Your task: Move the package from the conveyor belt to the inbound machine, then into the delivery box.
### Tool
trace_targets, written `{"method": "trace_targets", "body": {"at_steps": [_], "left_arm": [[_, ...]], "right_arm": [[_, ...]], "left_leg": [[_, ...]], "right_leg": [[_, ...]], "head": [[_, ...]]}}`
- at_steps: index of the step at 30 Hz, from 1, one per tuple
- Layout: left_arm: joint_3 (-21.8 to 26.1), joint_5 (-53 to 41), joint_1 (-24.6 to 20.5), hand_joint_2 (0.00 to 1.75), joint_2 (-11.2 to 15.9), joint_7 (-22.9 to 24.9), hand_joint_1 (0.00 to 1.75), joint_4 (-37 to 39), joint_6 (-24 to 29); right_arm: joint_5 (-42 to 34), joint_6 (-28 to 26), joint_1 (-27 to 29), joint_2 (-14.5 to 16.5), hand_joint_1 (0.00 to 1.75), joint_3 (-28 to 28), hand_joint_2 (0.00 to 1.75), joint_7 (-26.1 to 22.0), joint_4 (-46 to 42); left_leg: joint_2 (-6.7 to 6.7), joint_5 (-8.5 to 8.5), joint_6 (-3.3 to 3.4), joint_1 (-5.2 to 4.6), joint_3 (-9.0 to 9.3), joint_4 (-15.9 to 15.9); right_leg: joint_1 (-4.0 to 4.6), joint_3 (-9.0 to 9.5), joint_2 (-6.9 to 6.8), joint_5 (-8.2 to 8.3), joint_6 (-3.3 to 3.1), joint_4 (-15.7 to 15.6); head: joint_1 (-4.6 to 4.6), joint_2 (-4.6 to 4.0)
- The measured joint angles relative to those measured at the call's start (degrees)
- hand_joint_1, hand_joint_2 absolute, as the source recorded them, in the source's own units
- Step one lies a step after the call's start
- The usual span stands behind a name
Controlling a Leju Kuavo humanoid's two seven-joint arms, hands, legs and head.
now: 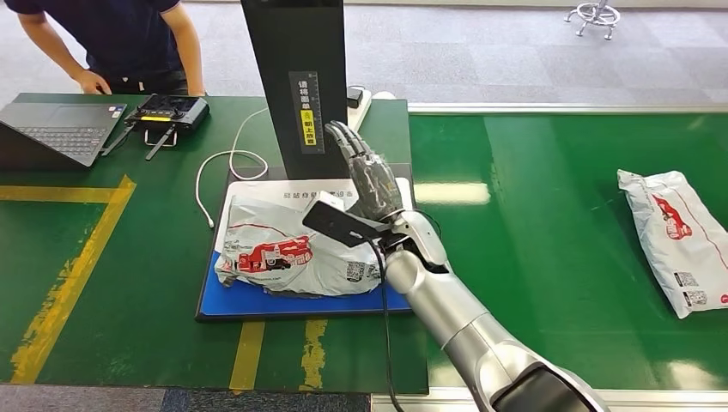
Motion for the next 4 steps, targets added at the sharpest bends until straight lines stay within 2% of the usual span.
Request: {"method": "trace_targets", "body": {"at_steps": [4], "left_arm": [[0.0, 0.0, 0.0, 0.00, 0.0, 0.0, 0.00, 0.0, 0.1]], "right_arm": [[-1.5, 0.6, -0.3, -0.9, 0.00, -2.2, 1.75, -0.5, 0.0]], "left_leg": [[0.00, 0.00, 0.00, 0.00, 0.00, 0.0]], "right_leg": [[0.00, 0.00, 0.00, 0.00, 0.00, 0.0]], "head": [[0.00, 0.00]]}}
